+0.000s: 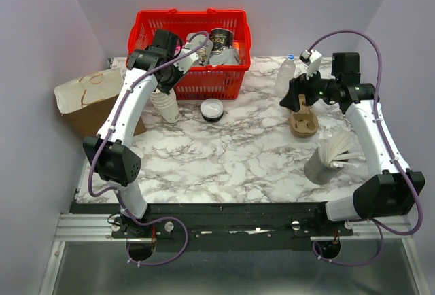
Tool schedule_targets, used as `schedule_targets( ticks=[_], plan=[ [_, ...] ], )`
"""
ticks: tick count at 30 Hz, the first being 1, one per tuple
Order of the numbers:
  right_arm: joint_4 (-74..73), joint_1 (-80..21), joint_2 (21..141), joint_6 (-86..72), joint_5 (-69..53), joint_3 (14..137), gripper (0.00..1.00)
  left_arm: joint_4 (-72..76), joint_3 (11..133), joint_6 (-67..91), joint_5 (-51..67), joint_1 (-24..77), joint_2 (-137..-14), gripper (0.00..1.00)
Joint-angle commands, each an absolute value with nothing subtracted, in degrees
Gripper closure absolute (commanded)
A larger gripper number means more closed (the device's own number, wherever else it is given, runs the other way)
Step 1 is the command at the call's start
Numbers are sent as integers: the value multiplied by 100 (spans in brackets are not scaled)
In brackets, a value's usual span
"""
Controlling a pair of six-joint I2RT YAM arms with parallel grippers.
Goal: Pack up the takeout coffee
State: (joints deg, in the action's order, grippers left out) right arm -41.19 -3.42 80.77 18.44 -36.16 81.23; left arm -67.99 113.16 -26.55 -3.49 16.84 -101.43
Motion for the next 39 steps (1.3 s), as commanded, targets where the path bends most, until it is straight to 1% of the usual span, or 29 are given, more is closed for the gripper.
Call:
schedule_targets(
  ticks=[1, 3, 4, 5, 7, 8, 9, 10, 11, 12, 13, 14, 15, 16, 17, 18, 19, 20, 22, 25, 26, 31, 34, 35, 39],
  plan=[
    [-3999, -360, 7998, 1802, -3709, 8042, 0, -6637, 11119, -2970, -1142, 1687, -10011, 100],
    [-4025, -360, 8024, 1793, -3726, 8059, 0, -6943, 11565, -2867, -890, 1732, -10046, 100],
    [-3982, -369, 8024, 1767, -3744, 8060, 0, -6665, 11418, -2752, -853, 1627, -9933, 100],
    [-3964, -369, 8051, 1749, -3770, 8051, 0, -6445, 10912, -3003, -870, 1522, -9819, 100],
    [-3999, -360, 8112, 1705, -3841, 8138, 0, -7055, 11554, -2867, -775, 1704, -10045, 100],
    [-3990, -360, 8130, 1670, -3850, 8165, 0, -6805, 11558, -2691, -669, 1522, -10037, 100],
    [-3947, -360, 8139, 1644, -3876, 8165, 0, -6568, 11210, -2881, -764, 1486, -9811, 100],
    [-3911, -369, 8147, 1600, -3885, 8182, 0, -6705, 11197, -3039, -886, 1590, -9861, 100],
    [-3955, -378, 8182, 1600, -3893, 8226, 0, -7054, 11789, -2954, -905, 1695, -9957, 100],
    [-3964, -395, 8209, 1591, -3902, 8253, 0, -6727, 11603, -2805, -792, 1470, -9819, 100],
    [-3851, -404, 8200, 1495, -3911, 8209, 0, -6245, 11045, -2943, -756, 1337, -9643, 100],
    [-3824, -413, 8209, 1451, -3920, 8209, 0, -6388, 10726, -3162, -1147, 1397, -9598, 100],
    [-3823, -465, 8226, 1415, -3903, 8226, 0, -6685, 11071, -3138, -1186, 1624, -9798, 100],
    [-3815, -509, 8253, 1345, -3833, 8261, 0, -6810, 11396, -2685, -908, 1530, -9826, 100],
    [-3701, -562, 8244, 1197, -3693, 8227, 1, -6333, 11034, -2646, -723, 1434, -9730, 100],
    [-3517, -710, 8201, 934, -3282, 8174, 1, -6180, 10708, -2776, -999, 1424, -9555, 100],
    [-3246, -799, 8200, 505, -3148, 8174, 1, -6170, 10566, -2908, -1185, 1546, -9606, 100],
    [-3174, -1096, 8261, 371, -3059, 8348, 1, -6457, 10913, -2648, -1213, 1547, -9693, 100],
    [-3086, -1448, 8445, -172, -2656, 8621, 1, -6801, 11432, -2217, -792, 1486, -10001, 100],
    [-2980, -2011, 9086, -980, -2340, 9358, 1, -6575, 11356, -2039, -852, 1477, -9958, 100],
    [-2971, -2134, 9479, -1184, -2303, 9543, 1, -6539, 11355, -2004, -826, 1407, -9958, 100],
    [-2848, -2987, 10747, -1904, -2373, 11079, 0, -6794, 11636, -2100, -721, 1336, -10107, 100],
    [-2664, -3313, 11512, -2458, -2478, 11626, 0, -6943, 11751, -2049, -545, 1318, -10125, 100],
    [-2611, -3374, 11662, -2557, -2557, 11976, 0, -7056, 11812, -1996, -423, 1318, -10142, 100],
    [-2216, -3656, 12242, -3040, -2742, 12488, 0, -7163, 11804, -1688, -142, 1283, -10082, 100]
  ],
)
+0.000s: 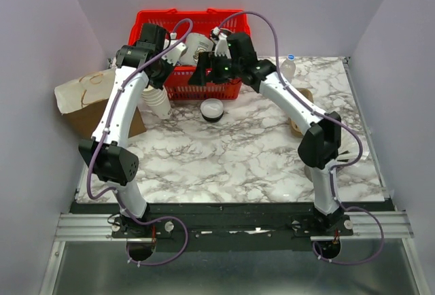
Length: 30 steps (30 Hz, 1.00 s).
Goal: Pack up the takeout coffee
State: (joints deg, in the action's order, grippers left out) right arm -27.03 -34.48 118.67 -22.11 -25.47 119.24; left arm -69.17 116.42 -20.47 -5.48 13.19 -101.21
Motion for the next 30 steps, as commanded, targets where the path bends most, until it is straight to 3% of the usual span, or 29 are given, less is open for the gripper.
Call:
schedule_targets(
  ticks=[1, 18, 25, 26, 27, 30],
  plan=[
    [-2102, -3691, 12408, -3285, -2681, 12550, 0, -7146, 11769, -1635, -106, 1240, -10055, 100],
    [-1213, -4280, 13570, -4588, -2865, 13175, 0, -7321, 11786, -1459, 193, 1072, -10046, 100],
    [-1274, -4245, 13386, -4527, -2891, 12639, 0, -7242, 11514, -1512, -104, 1037, -9967, 100],
    [-1274, -4219, 13220, -4344, -2900, 12543, 0, -7216, 11427, -1512, -140, 1002, -9949, 85],
    [-1266, -4140, 13132, -4220, -2918, 12446, 0, -7207, 11382, -1503, -141, 958, -9958, 77],
    [-1257, -3956, 12545, -3570, -2883, 11832, 1, -7181, 11163, -1625, -9, 809, -9976, 63]
  ],
)
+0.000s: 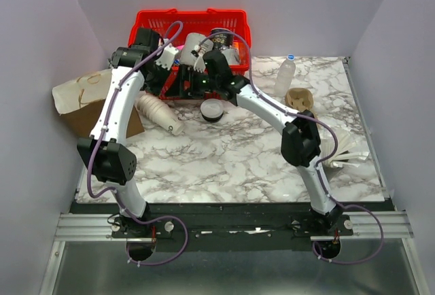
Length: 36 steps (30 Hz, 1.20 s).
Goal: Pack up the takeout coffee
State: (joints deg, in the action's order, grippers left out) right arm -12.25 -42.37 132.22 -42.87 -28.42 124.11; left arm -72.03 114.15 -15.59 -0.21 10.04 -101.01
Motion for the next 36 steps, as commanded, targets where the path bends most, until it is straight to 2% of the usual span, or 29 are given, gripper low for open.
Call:
schedule_targets(
  ticks=[1, 5, 6, 10, 12, 13, 14, 26, 36],
  plan=[
    [-1231, -3912, 12368, -3368, -2787, 11378, 1, -7128, 11023, -1696, 148, 774, -9932, 62],
    [-871, -3762, 11331, -1843, -2838, 10130, 1, -6225, 10013, -1793, 44, 729, -9511, 46],
    [-835, -3788, 11199, -1445, -2995, 10012, 1, -6118, 9811, -1793, 44, 729, -9414, 45],
    [-1071, -4121, 10960, 585, -3024, 9651, 0, -6020, 10080, -1477, -79, 729, -9448, 34],
    [-1125, -4297, 11082, 1168, -2875, 9685, 0, -6047, 10483, -1170, -27, 721, -9475, 22],
    [-1125, -4333, 11170, 1212, -2778, 9746, 0, -6047, 10598, -1056, -9, 721, -9466, 14],
    [-1125, -4359, 11415, 1195, -2699, 9834, 0, -5995, 10704, -811, -9, 721, -9440, 1],
    [-1204, -4869, 13288, 563, -1804, 11907, 0, -5133, 10556, 448, 132, 396, -8359, 1],
    [-1450, -5106, 14097, 158, -1117, 12453, 0, -5142, 10274, 642, 536, 387, -7823, 1]
  ],
)
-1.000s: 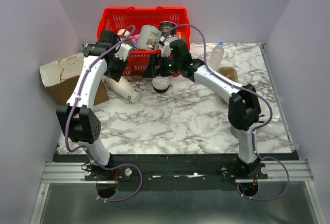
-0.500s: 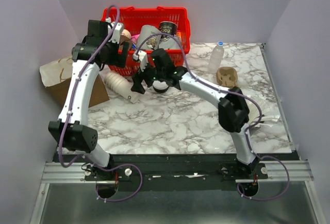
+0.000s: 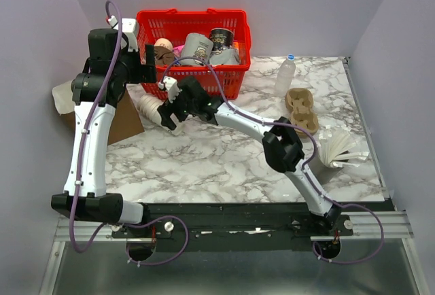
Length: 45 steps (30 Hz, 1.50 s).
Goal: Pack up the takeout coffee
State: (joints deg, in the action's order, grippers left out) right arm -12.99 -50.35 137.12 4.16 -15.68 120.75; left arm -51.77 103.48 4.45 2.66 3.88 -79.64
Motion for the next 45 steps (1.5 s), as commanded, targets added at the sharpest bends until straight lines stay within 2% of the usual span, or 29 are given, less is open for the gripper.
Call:
schedule_targets(
  ticks=[1, 16, 20, 21, 23, 35, 37, 41, 45],
  plan=[
    [-1468, -5106, 14159, 141, -1073, 12489, 0, -5159, 10266, 650, 554, 387, -7787, 1],
    [-2065, -5247, 14844, 97, -853, 13298, 0, -5247, 9817, 677, 808, 369, -7260, 1],
    [-2091, -5247, 14774, 158, -844, 13113, 10, -5195, 9712, 659, 844, 369, -7137, 1],
    [-2188, -5238, 14853, 176, -852, 13244, 17, -5194, 9660, 659, 844, 369, -7076, 1],
    [-2590, -5247, 15020, 167, -940, 13727, 18, -5203, 9615, 624, 835, 369, -7005, 1],
    [-2883, -5247, 15047, 351, -1037, 13817, 13, -5168, 9589, 352, 853, 299, -6636, 1],
    [-2909, -5238, 15038, 404, -1046, 13799, 20, -5159, 9615, 325, 853, 290, -6601, 1],
    [-2944, -5230, 14767, 492, -1168, 13457, 23, -5159, 9650, 273, 931, 237, -6539, 1],
    [-2979, -5098, 14337, 370, -1266, 13175, 34, -5150, 9607, 141, 993, 229, -6521, 1]
  ],
)
